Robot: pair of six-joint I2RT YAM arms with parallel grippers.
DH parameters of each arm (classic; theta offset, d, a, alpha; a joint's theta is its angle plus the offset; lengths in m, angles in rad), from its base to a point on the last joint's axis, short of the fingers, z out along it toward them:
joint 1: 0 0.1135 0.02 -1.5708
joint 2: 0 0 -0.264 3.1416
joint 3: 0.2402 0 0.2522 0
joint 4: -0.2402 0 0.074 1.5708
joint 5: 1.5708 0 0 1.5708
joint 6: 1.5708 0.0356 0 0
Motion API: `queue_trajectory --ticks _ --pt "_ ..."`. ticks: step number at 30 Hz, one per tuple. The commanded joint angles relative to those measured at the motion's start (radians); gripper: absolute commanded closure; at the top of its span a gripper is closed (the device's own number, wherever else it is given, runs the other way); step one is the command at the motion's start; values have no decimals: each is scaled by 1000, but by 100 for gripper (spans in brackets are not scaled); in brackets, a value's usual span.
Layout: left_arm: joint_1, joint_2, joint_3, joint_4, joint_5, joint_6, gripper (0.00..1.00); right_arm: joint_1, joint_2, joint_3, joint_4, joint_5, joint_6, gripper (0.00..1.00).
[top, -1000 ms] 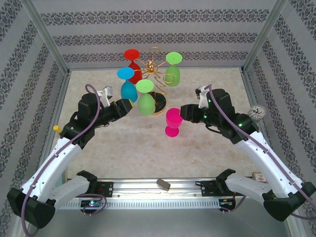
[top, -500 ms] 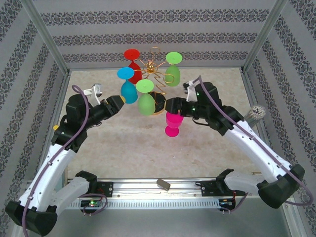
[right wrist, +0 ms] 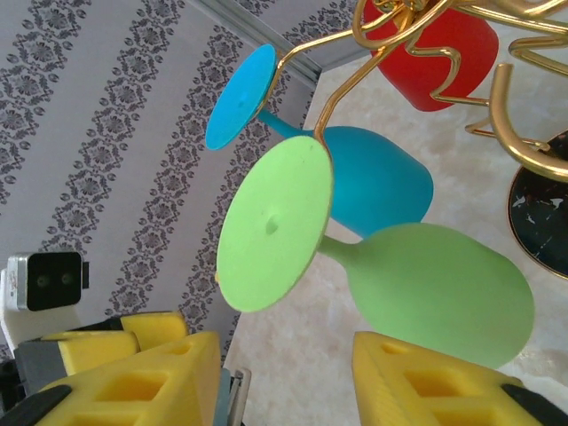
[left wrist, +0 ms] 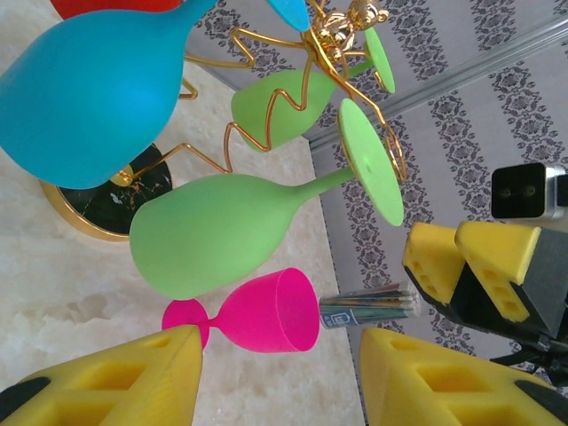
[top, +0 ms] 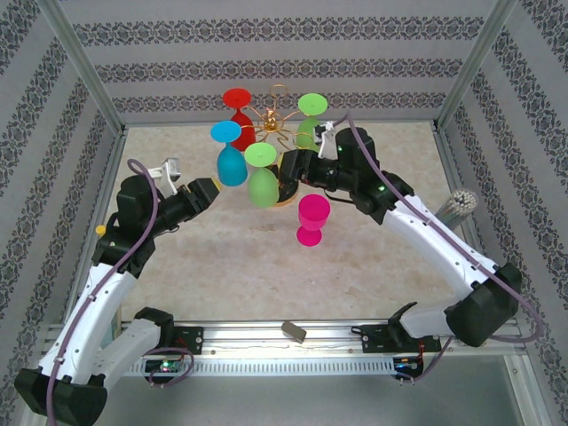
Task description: Take the wine glass off the wine glass rack
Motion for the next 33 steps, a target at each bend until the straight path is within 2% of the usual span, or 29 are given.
queue_trajectory --ticks 1,11,33 --pt "19 -5 -8 31 28 -13 49 8 30 47 57 -14 26 58" --pt "31 -12 -22 42 31 -21 50 8 93 82 87 -26 47 59" --pt "44 -39 -41 42 29 -30 50 0 150 102 110 -35 66 69"
